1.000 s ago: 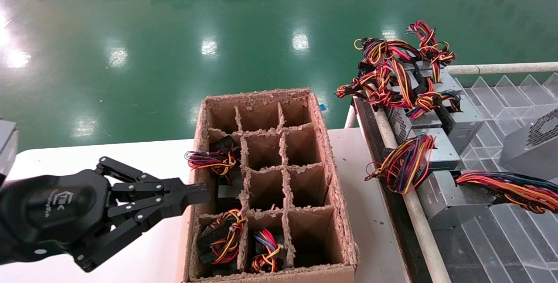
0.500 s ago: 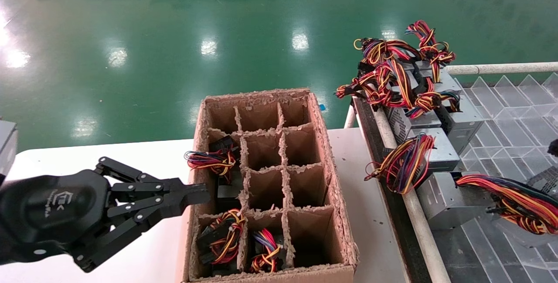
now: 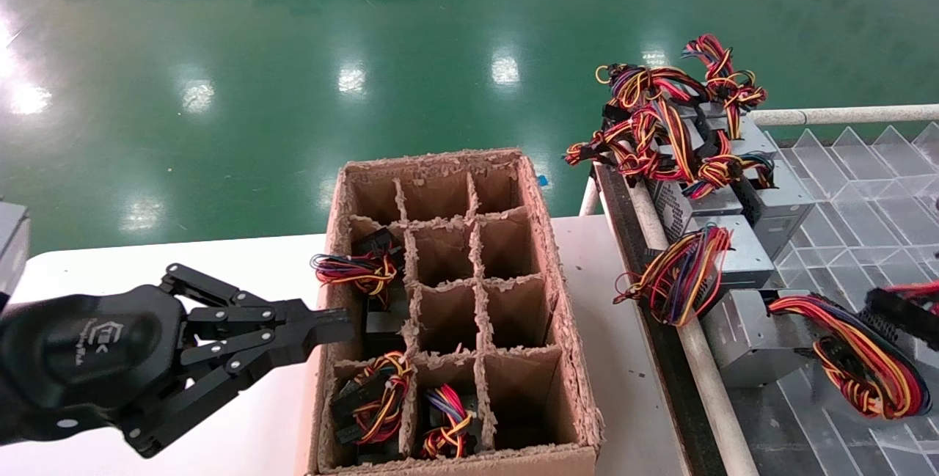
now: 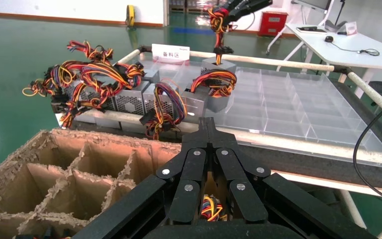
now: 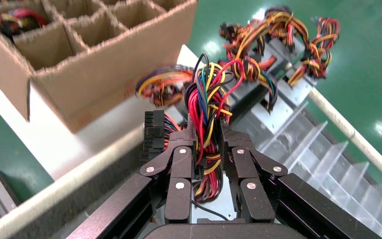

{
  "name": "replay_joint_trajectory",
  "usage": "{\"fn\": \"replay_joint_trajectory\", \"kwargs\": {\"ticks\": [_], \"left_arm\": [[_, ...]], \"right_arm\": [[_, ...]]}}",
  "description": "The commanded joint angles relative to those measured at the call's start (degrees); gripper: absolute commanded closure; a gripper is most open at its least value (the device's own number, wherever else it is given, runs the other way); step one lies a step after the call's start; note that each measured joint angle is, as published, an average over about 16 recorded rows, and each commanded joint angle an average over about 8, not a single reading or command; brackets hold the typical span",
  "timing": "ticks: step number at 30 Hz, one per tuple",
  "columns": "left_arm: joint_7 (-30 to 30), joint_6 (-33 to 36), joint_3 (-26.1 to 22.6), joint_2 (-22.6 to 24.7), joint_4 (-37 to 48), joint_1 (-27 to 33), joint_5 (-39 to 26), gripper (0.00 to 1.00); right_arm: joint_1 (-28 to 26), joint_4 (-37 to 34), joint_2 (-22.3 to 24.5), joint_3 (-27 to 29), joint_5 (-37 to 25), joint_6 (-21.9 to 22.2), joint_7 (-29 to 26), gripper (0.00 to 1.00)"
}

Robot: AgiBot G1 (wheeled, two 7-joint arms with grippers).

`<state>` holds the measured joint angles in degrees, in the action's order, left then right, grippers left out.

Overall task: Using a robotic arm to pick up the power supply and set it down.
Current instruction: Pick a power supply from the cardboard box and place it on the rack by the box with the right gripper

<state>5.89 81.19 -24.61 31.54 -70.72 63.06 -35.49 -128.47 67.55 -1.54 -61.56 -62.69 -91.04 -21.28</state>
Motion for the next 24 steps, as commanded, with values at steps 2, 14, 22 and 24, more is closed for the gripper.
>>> {"fn": "replay_joint_trajectory", "kwargs": {"ticks": [2,14,22,24], "left_arm": [[0.0,0.0,0.0,0.0,0.0,0.0,0.0,1.00],[0.0,0.0,0.0,0.0,0.0,0.0,0.0,1.00],[0.0,0.0,0.0,0.0,0.0,0.0,0.0,1.00],[0.0,0.0,0.0,0.0,0.0,0.0,0.0,1.00]], "right_arm": [[0.3,-0.7,-0.7,-0.4,1.1,0.1,0.2,1.00],[0.9,-5.4,-2.8,-2.6,-1.4,1.4,2.5,1.00],[1.1,-9.4,-4.9,-3.1,-4.3,3.2,4.8,1.00],[1.3,-10.3,-5.5,-3.3,-4.3,3.7,5.4,1.00]]}}
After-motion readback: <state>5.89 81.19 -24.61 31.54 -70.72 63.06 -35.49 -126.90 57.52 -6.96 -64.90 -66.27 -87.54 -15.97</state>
